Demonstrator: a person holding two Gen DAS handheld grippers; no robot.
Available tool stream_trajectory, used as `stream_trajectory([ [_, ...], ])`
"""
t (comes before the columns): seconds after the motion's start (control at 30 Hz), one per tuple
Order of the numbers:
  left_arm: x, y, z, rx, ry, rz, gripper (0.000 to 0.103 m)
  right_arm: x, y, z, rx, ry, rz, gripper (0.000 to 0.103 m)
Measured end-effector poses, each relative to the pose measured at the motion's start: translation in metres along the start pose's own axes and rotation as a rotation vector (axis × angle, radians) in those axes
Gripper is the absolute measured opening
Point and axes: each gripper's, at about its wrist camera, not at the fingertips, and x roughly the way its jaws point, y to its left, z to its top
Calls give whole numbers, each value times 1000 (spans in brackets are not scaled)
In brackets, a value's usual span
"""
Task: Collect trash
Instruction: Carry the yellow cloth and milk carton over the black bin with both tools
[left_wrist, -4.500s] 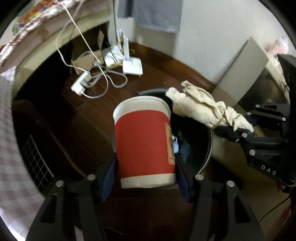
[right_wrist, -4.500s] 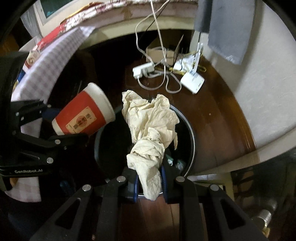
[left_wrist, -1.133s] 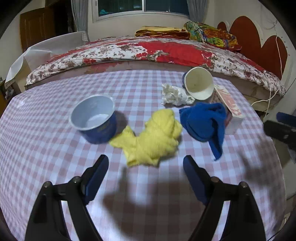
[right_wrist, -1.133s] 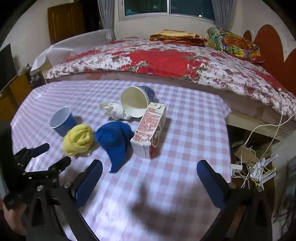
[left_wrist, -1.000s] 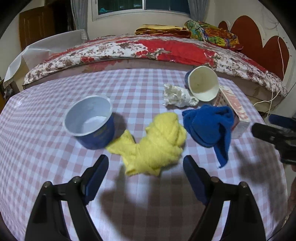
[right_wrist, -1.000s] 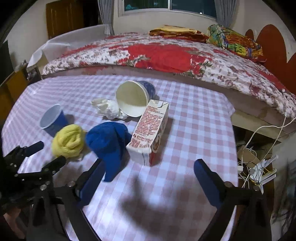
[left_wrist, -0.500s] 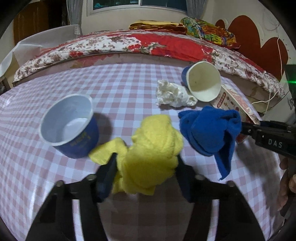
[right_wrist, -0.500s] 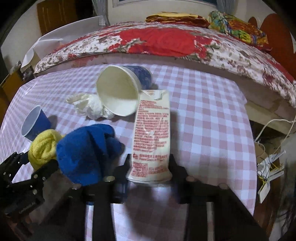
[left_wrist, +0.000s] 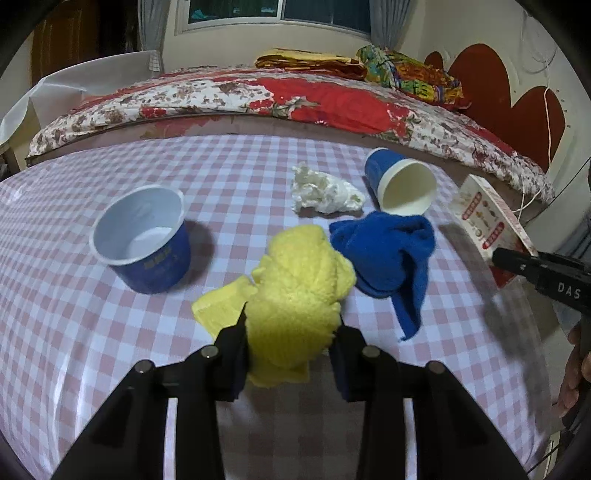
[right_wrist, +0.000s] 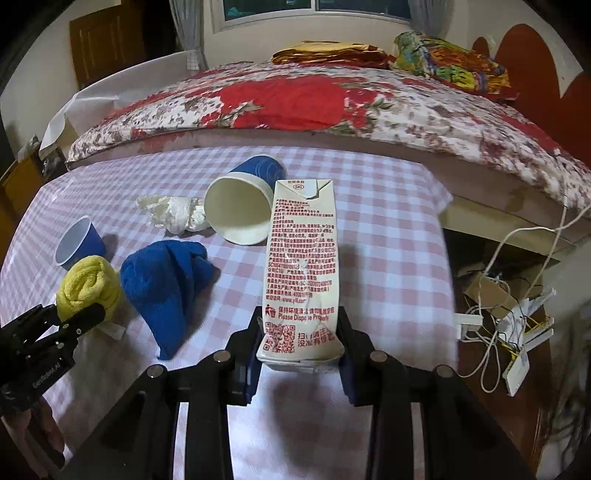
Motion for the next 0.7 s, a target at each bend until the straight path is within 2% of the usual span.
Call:
stream_trajectory([
  [0.37,-28,-21,-16,23,-9,-19,38,-60,-26,-32,28,-45,-15,37],
  [0.7,-51,-45,-25,48,-26,-40,38,-110,-46,-45,38,-92,-30,37],
])
